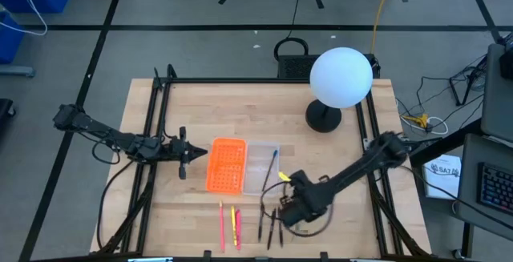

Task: Pick & place school supplies into a supply box
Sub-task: Put the black scissors into the supply box

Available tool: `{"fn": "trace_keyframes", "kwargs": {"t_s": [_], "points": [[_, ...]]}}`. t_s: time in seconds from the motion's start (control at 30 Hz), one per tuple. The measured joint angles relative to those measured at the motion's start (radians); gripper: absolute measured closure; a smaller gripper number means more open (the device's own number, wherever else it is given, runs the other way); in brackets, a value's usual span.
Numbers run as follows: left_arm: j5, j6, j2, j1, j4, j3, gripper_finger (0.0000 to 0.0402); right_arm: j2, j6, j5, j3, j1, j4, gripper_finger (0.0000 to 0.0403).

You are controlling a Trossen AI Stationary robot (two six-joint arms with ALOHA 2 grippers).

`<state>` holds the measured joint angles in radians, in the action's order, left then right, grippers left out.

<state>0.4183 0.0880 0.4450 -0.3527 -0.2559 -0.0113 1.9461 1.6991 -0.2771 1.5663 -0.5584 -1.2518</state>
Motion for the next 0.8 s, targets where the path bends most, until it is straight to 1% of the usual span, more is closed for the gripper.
{"fn": "trace_keyframes", "kwargs": {"t_s": [0.07,0.17,0.27,0.33,0.43,0.5,0.67,0.8], "points": [[-0.001,0.005,0.000,0.000,0.000,0.000,0.0380,-0.071,0.065,-0.030,-0.090,-0.014,0.108,0.0403],[-0.001,0.016,0.000,0.000,0.000,0.000,0.0380,-0.169,0.092,-0.025,-0.219,-0.020,0.285,0.0403],[-0.001,0.018,0.000,0.000,0.001,0.000,0.0380,-0.236,0.098,0.026,-0.334,-0.019,0.452,0.0400],[-0.001,0.018,0.000,0.000,0.001,0.000,0.0380,-0.258,0.135,0.073,-0.393,-0.019,0.524,0.0393],[-0.001,0.018,0.000,0.000,0.002,0.000,0.0380,-0.268,0.183,0.151,-0.448,-0.019,0.539,0.0375],[-0.001,0.015,0.000,0.000,0.005,0.000,0.0380,-0.269,0.202,0.174,-0.466,-0.020,0.542,0.0359],[-0.001,0.000,0.000,0.000,0.008,0.000,0.0380,-0.269,0.202,0.147,-0.467,0.003,0.563,0.0315],[0.000,-0.001,0.000,0.000,0.008,0.000,0.0380,-0.268,0.174,0.147,-0.467,0.028,0.568,0.0291]]}}
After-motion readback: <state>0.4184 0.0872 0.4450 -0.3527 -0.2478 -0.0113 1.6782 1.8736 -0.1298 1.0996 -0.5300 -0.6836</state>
